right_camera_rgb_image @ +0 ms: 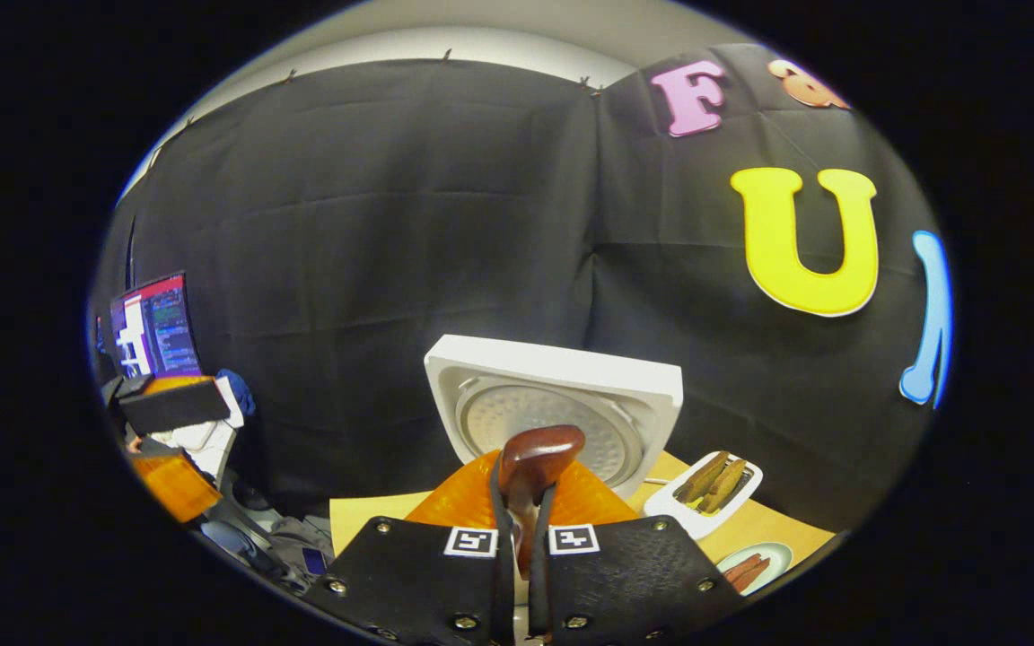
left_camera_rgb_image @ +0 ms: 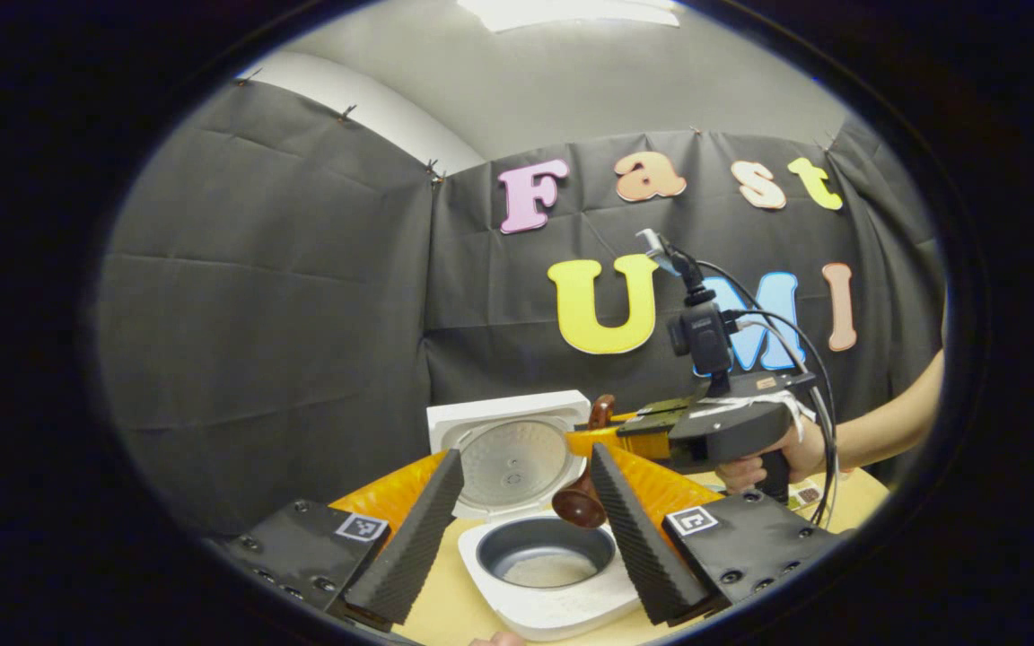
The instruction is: Close the left gripper, press the button to open the rice cooker; take a wooden spoon from the chopstick holder with the right hand, scoop a spoonful of rice and pour it into the rice cooker, then put the wooden spoon back into the chopstick holder.
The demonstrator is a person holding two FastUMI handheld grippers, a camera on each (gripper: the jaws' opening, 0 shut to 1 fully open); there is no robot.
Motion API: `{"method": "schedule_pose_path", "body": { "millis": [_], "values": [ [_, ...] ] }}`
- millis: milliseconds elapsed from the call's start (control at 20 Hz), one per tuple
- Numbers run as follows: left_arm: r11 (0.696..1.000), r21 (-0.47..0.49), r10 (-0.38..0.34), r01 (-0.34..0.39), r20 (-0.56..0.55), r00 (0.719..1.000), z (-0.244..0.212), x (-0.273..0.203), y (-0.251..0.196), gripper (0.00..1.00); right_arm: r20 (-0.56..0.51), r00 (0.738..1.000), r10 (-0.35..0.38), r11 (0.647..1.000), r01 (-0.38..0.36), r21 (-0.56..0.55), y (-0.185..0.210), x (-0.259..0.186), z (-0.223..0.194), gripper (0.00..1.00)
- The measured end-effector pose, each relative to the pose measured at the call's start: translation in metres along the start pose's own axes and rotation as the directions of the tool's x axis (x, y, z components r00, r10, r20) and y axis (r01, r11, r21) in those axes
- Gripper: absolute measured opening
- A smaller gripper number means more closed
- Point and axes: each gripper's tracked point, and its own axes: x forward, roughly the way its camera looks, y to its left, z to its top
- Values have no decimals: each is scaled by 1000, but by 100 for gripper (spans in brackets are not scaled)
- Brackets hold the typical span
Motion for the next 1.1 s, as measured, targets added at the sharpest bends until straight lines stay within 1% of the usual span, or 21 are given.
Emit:
{"method": "schedule_pose_path", "body": {
  "millis": [100,200,350,550,600,650,900,1100],
  "values": [
    [1000,0,-18,18,3,1000,2,6,-9,100,24,999,-31,999,30,42,-12,-16,9,7],
    [999,-1,-40,40,7,999,4,11,-20,100,46,995,-90,992,85,93,-31,-40,15,7],
    [996,-10,-84,84,-2,996,3,21,-41,100,103,978,-184,976,169,139,-56,-79,31,7],
    [990,5,-143,143,-5,990,7,30,-66,100,143,956,-255,953,224,204,-74,-116,40,6],
    [988,6,-157,157,-4,988,9,33,-72,97,149,949,-277,946,243,214,-80,-125,41,6],
    [985,6,-171,171,-3,985,11,34,-78,100,153,942,-298,939,260,225,-87,-134,41,6],
    [971,22,-237,237,3,972,18,46,-107,100,148,903,-402,894,354,274,-120,-181,33,6],
    [957,13,-290,290,21,957,25,57,-134,100,133,854,-504,841,449,303,-154,-222,23,6]
  ]
}}
